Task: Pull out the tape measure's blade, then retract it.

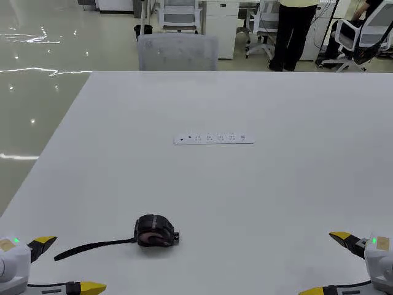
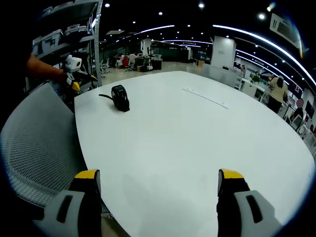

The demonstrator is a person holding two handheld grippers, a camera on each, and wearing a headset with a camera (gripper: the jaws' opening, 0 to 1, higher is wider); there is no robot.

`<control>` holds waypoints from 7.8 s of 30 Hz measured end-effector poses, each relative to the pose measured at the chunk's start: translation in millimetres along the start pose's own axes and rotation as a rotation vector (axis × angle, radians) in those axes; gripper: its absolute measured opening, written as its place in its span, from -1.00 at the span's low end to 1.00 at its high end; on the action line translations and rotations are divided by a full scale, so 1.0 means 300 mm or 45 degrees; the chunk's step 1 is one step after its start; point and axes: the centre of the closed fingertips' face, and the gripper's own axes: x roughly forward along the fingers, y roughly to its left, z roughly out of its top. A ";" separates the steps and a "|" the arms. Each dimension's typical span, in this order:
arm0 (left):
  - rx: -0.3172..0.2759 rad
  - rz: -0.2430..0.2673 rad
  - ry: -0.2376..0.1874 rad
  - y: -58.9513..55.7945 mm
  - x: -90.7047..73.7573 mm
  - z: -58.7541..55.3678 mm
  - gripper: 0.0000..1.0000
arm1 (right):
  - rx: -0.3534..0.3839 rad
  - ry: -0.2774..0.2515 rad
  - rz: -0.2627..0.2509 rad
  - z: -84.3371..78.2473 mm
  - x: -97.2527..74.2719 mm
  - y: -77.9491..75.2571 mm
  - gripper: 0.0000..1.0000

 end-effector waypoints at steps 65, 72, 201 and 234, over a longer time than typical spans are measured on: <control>0.907 -0.514 0.686 -0.096 0.330 0.255 0.98 | -0.220 -0.003 0.147 0.241 0.116 -0.045 1.00; 0.919 -0.525 0.717 -0.112 0.374 0.219 0.89 | -0.240 -0.013 0.173 0.266 0.148 -0.048 1.00; 0.881 -0.576 0.743 -0.170 0.530 0.114 -0.39 | -0.560 0.223 0.695 0.371 0.872 0.440 -0.70; 0.835 -0.561 0.735 -0.162 0.528 0.117 -0.39 | -0.542 0.271 0.682 0.323 0.821 0.359 -0.77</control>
